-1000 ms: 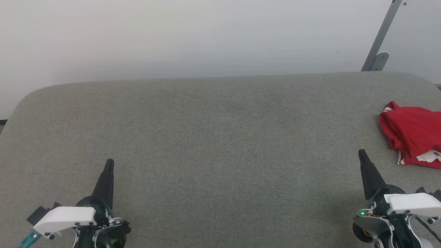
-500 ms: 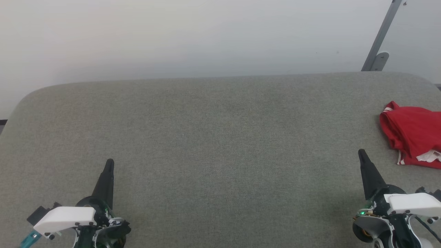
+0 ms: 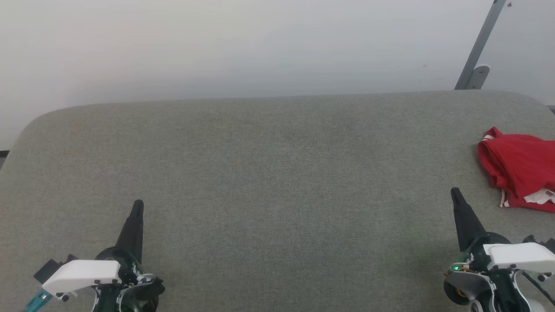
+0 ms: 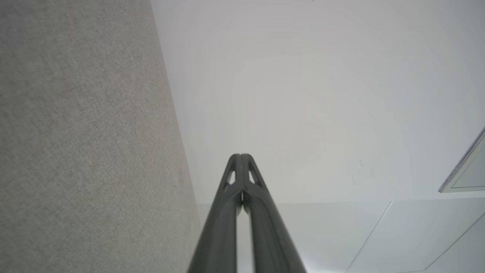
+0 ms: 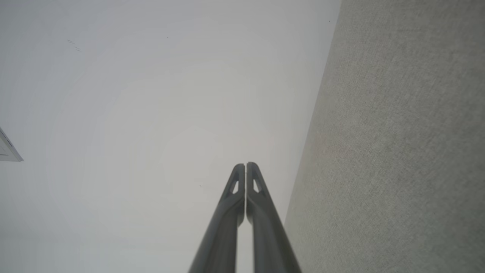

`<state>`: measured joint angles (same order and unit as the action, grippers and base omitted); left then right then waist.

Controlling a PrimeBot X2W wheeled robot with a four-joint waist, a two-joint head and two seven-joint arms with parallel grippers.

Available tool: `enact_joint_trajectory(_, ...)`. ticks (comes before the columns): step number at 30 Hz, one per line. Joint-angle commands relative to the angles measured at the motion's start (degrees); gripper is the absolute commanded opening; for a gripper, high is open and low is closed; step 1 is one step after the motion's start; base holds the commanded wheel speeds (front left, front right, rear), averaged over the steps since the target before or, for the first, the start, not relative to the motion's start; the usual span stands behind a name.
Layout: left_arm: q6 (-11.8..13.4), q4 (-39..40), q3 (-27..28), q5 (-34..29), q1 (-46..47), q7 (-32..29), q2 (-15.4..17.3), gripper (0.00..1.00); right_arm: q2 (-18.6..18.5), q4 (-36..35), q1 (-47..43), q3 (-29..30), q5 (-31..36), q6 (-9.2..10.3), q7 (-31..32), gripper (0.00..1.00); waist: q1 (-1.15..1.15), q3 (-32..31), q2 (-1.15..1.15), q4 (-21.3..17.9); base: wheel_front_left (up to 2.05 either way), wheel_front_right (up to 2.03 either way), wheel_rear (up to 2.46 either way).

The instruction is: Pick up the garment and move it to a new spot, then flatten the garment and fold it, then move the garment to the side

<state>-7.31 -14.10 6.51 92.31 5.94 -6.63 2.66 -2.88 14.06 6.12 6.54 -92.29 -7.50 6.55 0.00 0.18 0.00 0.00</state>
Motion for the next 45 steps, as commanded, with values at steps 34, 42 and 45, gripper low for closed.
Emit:
enact_joint_trajectory(34,-0.33,0.06,0.06,0.18,0.69,-0.02,0.13,0.00,0.08,-0.12,0.19,0.03,-0.24,0.02,0.10,0.00,0.00,0.00,0.00,0.00,0.00,0.00,0.00)
enact_joint_trajectory(42,-0.33,0.07,0.06,0.18,0.69,-0.02,0.13,0.00,0.08,-0.12,0.19,0.01,-0.23,0.02,0.10,0.00,0.00,0.00,0.00,0.00,0.00,0.00,0.00)
enact_joint_trajectory(45,-0.33,0.07,0.06,0.18,0.69,-0.02,0.13,0.00,0.08,-0.12,0.19,0.02,-0.24,0.02,0.11,0.00,0.00,0.00,0.00,0.00,0.00,0.00,0.00)
